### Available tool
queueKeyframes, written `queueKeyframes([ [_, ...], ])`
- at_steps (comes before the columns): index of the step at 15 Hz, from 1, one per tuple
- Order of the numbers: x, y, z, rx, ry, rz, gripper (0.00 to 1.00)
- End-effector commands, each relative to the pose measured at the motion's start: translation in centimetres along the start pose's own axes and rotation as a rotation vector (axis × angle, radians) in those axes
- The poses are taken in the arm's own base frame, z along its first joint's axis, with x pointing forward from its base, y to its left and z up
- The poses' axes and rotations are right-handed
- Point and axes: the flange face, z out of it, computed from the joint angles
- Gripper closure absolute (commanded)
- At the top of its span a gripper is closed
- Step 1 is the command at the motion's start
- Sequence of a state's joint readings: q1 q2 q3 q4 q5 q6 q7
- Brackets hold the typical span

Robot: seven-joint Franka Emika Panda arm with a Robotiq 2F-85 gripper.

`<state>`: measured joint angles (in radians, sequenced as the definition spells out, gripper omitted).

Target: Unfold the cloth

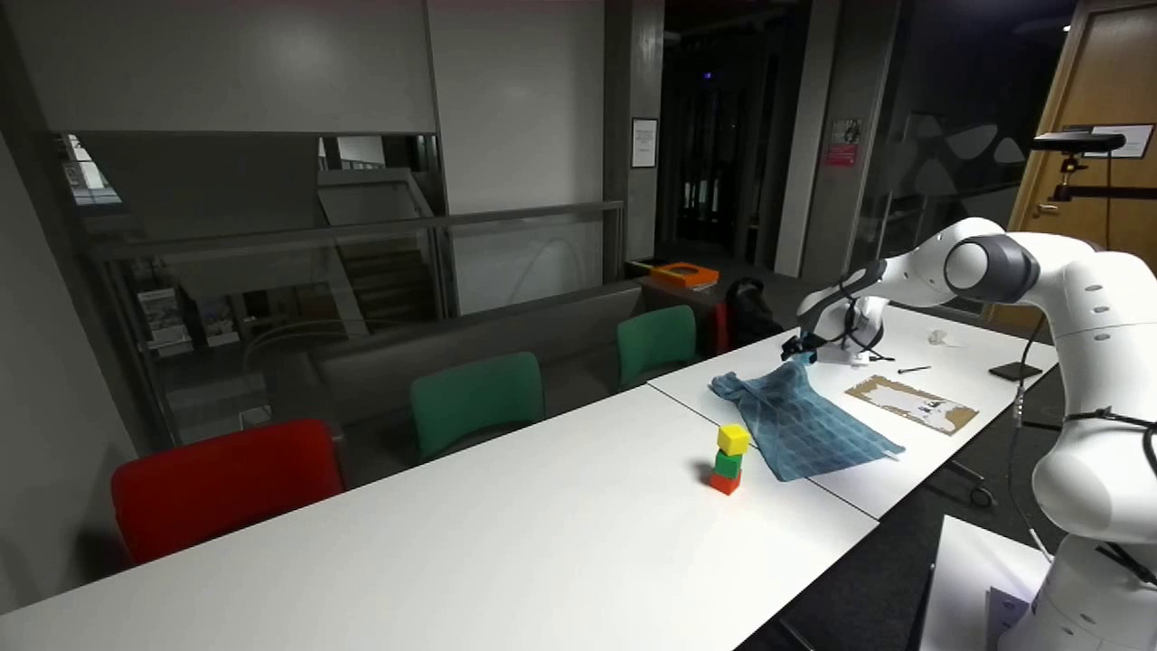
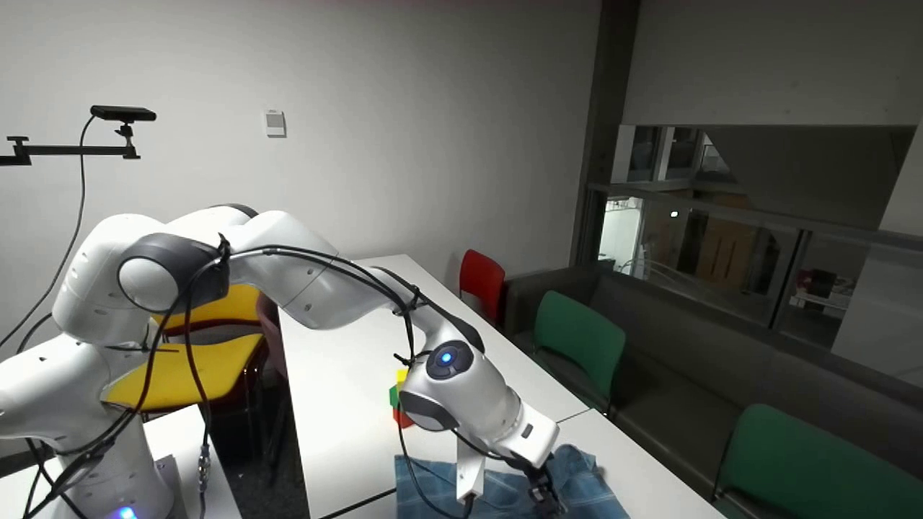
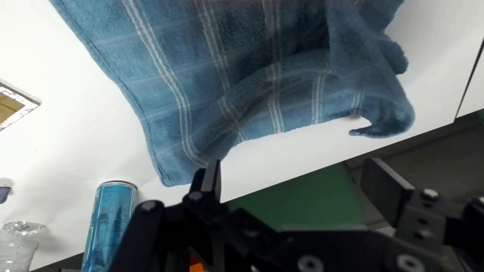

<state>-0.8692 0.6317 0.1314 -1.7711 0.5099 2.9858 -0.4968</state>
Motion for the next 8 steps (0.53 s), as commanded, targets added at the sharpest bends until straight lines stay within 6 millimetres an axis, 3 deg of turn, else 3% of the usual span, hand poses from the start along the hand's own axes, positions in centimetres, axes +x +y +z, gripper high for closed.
queueKeyframes([
  [1, -2.0, -3.5, -5.5, -0.011, 0.017, -0.078, 0.0],
  [5, -2.1, -6.6, -7.4, 0.005, 0.007, -0.121, 0.0],
  [8, -1.9, -7.6, -8.2, 0.024, 0.006, -0.119, 0.0],
])
